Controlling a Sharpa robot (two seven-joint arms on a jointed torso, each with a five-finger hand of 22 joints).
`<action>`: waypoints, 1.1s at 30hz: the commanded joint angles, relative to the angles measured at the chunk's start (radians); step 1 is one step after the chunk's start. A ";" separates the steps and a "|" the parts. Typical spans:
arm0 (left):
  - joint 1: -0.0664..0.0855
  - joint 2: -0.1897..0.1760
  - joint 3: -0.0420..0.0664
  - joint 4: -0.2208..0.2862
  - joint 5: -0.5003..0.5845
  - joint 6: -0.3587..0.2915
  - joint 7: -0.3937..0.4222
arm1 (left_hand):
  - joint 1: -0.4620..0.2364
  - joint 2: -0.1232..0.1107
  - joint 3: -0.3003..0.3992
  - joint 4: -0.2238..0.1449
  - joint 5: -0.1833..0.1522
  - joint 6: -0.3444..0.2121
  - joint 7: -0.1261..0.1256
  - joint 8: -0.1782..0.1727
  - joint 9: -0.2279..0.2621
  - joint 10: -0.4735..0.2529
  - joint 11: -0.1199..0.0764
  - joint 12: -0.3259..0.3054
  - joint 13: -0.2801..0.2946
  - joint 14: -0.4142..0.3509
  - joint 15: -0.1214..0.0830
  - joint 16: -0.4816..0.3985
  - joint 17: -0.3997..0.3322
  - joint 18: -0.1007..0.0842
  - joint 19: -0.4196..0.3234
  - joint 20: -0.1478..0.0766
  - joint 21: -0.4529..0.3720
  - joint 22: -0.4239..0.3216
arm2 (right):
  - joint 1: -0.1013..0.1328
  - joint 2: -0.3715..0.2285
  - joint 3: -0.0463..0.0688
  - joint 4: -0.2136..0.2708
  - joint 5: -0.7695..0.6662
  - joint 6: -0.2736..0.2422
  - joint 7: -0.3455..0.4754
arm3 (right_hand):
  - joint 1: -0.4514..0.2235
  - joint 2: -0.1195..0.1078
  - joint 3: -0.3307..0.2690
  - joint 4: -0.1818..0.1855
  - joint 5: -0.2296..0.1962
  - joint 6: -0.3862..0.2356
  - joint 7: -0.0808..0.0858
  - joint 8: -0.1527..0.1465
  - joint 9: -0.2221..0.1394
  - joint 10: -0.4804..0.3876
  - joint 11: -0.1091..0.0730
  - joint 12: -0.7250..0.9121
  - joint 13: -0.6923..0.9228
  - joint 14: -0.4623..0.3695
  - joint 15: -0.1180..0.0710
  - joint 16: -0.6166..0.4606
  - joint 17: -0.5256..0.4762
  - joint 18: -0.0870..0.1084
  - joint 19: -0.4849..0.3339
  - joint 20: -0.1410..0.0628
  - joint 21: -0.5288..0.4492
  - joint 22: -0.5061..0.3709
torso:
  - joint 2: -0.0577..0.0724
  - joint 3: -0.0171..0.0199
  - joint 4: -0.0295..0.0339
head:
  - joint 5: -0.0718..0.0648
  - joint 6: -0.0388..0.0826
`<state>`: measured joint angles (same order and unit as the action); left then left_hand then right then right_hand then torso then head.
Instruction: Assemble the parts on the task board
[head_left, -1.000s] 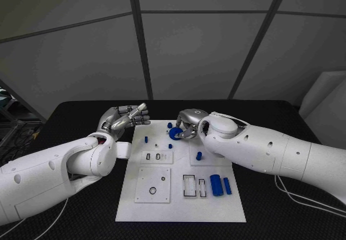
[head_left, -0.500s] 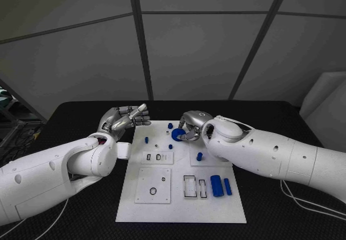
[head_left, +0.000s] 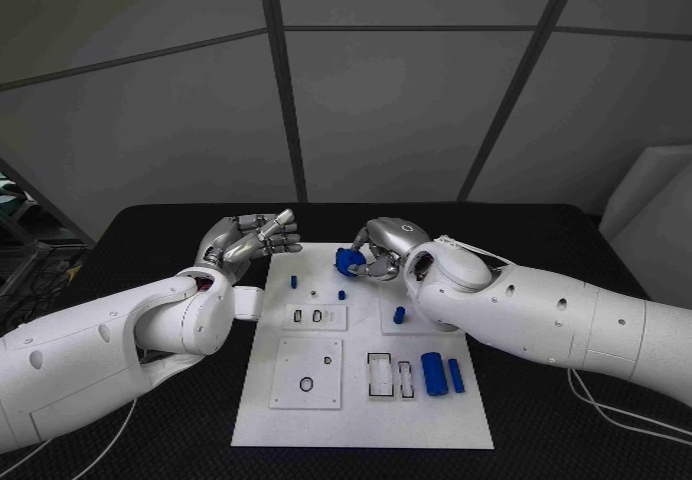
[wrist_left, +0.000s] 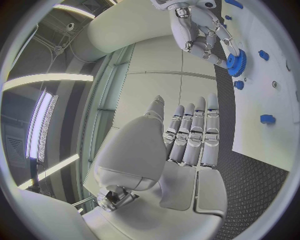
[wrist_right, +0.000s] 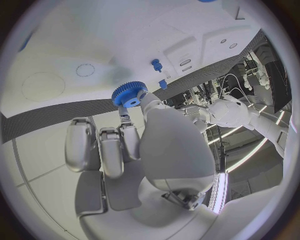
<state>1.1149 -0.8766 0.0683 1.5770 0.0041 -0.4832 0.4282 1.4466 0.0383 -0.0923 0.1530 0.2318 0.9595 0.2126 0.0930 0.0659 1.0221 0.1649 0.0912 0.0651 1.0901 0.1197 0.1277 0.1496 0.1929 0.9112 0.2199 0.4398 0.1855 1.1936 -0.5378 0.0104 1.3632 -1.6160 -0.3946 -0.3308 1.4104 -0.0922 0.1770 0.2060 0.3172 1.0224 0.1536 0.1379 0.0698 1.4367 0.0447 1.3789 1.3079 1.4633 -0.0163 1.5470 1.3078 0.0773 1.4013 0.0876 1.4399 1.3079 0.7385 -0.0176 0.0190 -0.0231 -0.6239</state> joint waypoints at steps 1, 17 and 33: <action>0.001 0.000 0.001 0.002 -0.003 0.012 0.004 | 0.005 0.004 0.001 -0.005 -0.002 -0.002 0.005 -0.003 -0.001 -0.004 0.005 -0.006 -0.001 -0.002 0.003 -0.004 0.001 -0.012 -0.001 0.005 -0.002 -0.001 | 0.002 0.006 0.000 0.002 0.003 -0.049 0.005 | -0.002 -0.009 0.007 -0.001 0.004 0.029 -0.025 -0.004 0.002 0.004 -0.001 0.004 0.047 0.096 -0.008 0.005 0.210 -0.021 0.006 0.000 0.005 0.001 | 0.001 -0.0009 0.0016 | -0.001 0.000; 0.001 0.008 0.001 -0.003 -0.003 0.012 0.005 | 0.007 0.004 0.001 -0.007 -0.002 -0.002 0.005 -0.004 -0.001 -0.004 0.005 -0.007 -0.001 -0.002 0.003 -0.005 0.002 -0.012 -0.001 0.005 -0.003 -0.001 | 0.001 0.089 -0.001 -0.086 0.022 0.035 0.006 | -0.005 -0.014 0.009 -0.002 -0.001 0.027 -0.024 -0.007 0.001 0.003 0.000 0.003 0.046 0.096 -0.007 0.005 0.211 -0.021 0.007 0.000 0.005 0.002 | 0.002 -0.0007 0.0008 | 0.004 -0.004; 0.001 0.009 0.001 -0.003 -0.003 0.012 0.005 | 0.007 0.004 0.001 -0.007 -0.002 -0.002 0.005 -0.004 -0.001 -0.004 0.005 -0.007 -0.001 -0.002 0.003 -0.005 0.002 -0.012 -0.001 0.005 -0.003 -0.001 | 0.000 0.133 -0.001 -0.158 0.019 0.093 0.007 | -0.020 -0.024 0.011 0.001 -0.019 0.014 -0.018 -0.020 -0.002 -0.004 0.005 -0.006 0.038 0.095 -0.003 0.004 0.208 -0.020 0.001 0.002 0.001 -0.005 | 0.001 -0.0002 -0.0003 | 0.006 -0.006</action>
<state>1.1148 -0.8688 0.0683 1.5735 0.0041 -0.4824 0.4277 1.4466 0.0383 -0.0923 0.1530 0.2318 0.9594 0.2126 0.0930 0.0659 1.0221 0.1649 0.0912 0.0651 1.0901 0.1197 0.1277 0.1502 0.1929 0.9112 0.2199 0.4398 0.1857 1.1923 -0.4048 0.0102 1.2114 -1.5949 -0.3364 -0.3241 1.3933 -0.1093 0.1830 0.2058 0.3041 1.0310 0.1429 0.1235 0.0671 1.4365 0.0447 1.3788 1.3077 1.4633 -0.0162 1.5470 1.3076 0.0617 1.4012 0.0876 1.4399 1.3046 0.7392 -0.0175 0.0195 -0.0171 -0.6293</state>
